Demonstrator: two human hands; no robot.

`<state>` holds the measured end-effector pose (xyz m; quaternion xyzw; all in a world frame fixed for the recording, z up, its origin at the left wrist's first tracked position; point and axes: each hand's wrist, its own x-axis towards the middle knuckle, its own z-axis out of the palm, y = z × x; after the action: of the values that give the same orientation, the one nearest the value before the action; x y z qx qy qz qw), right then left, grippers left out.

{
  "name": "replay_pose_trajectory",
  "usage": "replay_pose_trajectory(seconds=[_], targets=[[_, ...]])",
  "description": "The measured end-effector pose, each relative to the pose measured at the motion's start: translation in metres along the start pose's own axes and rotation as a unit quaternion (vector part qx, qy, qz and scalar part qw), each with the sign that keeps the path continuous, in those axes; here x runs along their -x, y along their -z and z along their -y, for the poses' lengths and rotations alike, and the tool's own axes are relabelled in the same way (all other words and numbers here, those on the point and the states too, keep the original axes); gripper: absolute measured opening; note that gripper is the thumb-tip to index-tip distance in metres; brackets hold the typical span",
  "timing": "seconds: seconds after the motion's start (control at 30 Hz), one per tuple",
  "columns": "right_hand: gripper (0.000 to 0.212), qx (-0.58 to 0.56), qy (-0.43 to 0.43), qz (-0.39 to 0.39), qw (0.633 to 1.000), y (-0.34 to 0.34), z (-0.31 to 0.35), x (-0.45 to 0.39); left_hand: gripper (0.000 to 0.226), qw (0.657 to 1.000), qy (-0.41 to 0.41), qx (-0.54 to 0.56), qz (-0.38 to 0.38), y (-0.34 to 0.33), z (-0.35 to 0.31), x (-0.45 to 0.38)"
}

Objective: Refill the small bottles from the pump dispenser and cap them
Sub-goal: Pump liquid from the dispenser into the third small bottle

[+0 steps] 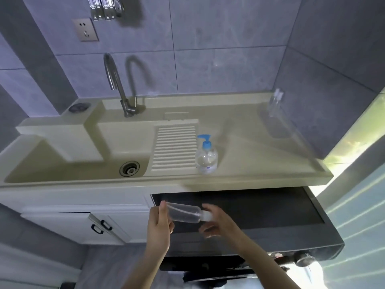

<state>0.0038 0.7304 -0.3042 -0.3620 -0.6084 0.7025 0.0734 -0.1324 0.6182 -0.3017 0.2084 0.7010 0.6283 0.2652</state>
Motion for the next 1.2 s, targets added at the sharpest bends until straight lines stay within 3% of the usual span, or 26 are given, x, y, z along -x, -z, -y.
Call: replay_pose_trajectory(seconds=[0.17, 0.33, 0.47, 0.6, 0.67, 0.73, 0.83, 0.93, 1.0, 1.1, 1.2], targets=[[0.025, 0.183, 0.164, -0.04, 0.969, 0.014, -0.023, 0.007, 0.053, 1.0, -0.018, -0.022, -0.001, 0.0, 0.008, -0.005], [0.024, 0.274, 0.188, -0.109, 0.937, 0.024, -0.026, 0.0, 0.035, 1.0, 0.025, -0.011, -0.004, -0.012, 0.012, 0.001], [0.023, 0.377, 0.293, -0.199, 0.856, 0.037, -0.028, -0.015, 0.046, 0.991, 0.122, 0.016, 0.061, -0.012, 0.015, 0.002], [0.024, 0.46, 0.435, -0.245, 0.734, 0.055, -0.023, -0.035, 0.055, 0.952, 0.272, 0.012, 0.142, -0.013, 0.019, -0.005], [0.025, 0.468, 0.477, -0.253, 0.7, 0.064, -0.02, -0.045, 0.055, 0.925, 0.347, 0.034, 0.149, -0.013, 0.02, -0.009], [0.023, 0.474, 0.486, -0.258, 0.688, 0.078, -0.018, -0.052, 0.057, 0.909, 0.386, 0.075, 0.136, -0.015, 0.021, -0.013], [0.021, 0.451, 0.433, -0.286, 0.726, 0.105, -0.016, -0.059, 0.061, 0.912, 0.383, 0.107, 0.102, -0.015, 0.021, -0.015], [0.013, 0.303, 0.248, -0.362, 0.846, 0.123, -0.009, -0.056, 0.061, 0.917, 0.361, 0.158, 0.07, -0.015, 0.024, -0.019], [0.014, 0.185, 0.146, -0.358, 0.904, 0.135, -0.003, -0.061, 0.056, 0.916, 0.343, 0.208, 0.015, -0.018, 0.027, -0.022], [0.009, 0.077, 0.115, -0.356, 0.924, 0.152, 0.011, -0.081, 0.041, 0.915, 0.308, 0.249, -0.079, -0.027, 0.027, -0.021], [0.009, 0.071, 0.103, -0.368, 0.921, 0.16, 0.018, -0.105, 0.028, 0.918, 0.276, 0.266, -0.101, -0.029, 0.027, -0.015]])
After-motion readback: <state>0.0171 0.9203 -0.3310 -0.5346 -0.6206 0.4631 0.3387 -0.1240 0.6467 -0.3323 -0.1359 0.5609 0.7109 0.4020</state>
